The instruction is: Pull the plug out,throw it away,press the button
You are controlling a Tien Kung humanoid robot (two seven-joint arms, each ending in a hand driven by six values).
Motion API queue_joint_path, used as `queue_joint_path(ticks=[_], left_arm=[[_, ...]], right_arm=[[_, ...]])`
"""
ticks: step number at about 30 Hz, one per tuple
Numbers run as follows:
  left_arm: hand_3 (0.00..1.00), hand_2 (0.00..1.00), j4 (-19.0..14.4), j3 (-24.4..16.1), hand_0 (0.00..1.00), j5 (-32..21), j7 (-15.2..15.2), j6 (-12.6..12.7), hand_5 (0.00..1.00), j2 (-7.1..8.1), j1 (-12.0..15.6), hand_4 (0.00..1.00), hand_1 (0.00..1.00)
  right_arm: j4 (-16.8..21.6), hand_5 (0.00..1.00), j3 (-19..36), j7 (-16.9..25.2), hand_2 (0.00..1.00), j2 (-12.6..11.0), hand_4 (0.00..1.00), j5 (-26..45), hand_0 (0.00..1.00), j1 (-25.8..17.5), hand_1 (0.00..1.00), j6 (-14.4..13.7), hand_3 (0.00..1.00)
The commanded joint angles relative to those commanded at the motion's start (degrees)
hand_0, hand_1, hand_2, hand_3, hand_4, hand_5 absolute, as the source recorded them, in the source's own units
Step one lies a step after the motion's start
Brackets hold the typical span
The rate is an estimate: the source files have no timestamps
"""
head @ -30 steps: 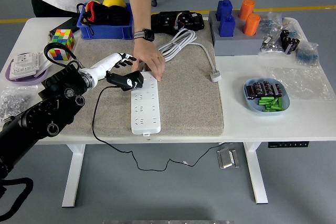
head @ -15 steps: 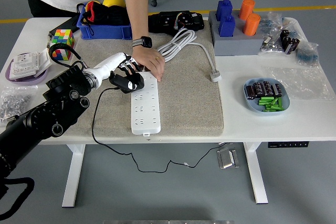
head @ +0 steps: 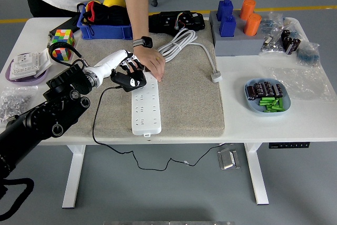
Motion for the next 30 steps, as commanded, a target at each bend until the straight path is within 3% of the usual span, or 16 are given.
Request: queue_joint_path(ticks=[6,10,15,23,24,29,30], left_arm=[[0.548,0.419,-1.8,-2.8,0.59,0.9,-0.3,0.3,0.002,0.67,0.2,0.694,0.423],[0.548,0.419,1.5,-4.6,0.59,2.3,-0.4,1.0,0.002,1.27,-0.3,0.694,0.423],[0.548,0.418,6.2,-4.1,0.589,3.6,0.2,2.2,0.002,1.79,-0.5,0.693,0.422],[0.546,0.416,8.0,-3.0,0.591,2.2,0.3,3.4,0.002,1.44,0.1,0.692,0.418],[0.581,0.48,8.0,-3.0,0.609,2.1,0.4,3.4,0.002,1.42,0.2,0.747,0.488],[0.581,0.48,7.8,-3.2,0.609,1.3,0.6,3.3,0.002,1.43,0.2,0.747,0.488],[0.687,0.591,7.8,-3.2,0.695,1.1,0.8,3.0,0.002,1.44,0.2,0.857,0.65]], right_arm=[[0.0,0.658,0.0,0.0,0.724,0.0,0.883,0.0,0.767,0.0,0.729,0.0,0.713],[0.0,0.658,-0.1,0.0,0.724,0.0,0.883,0.0,0.767,0.0,0.729,0.0,0.713],[-0.1,0.658,0.0,0.0,0.724,0.1,0.883,0.0,0.767,-0.1,0.729,0.0,0.713],[0.1,0.658,-0.1,0.0,0.724,0.1,0.883,0.1,0.767,0.0,0.729,0.0,0.713],[0.1,0.658,-0.1,0.0,0.724,0.1,0.883,0.1,0.767,0.0,0.729,0.0,0.713],[0.0,0.658,-0.1,0.0,0.724,0.1,0.883,0.0,0.767,-0.1,0.729,0.0,0.713],[0.0,0.658,0.0,0.0,0.724,0.2,0.883,0.0,0.767,-0.1,0.729,0.0,0.713]])
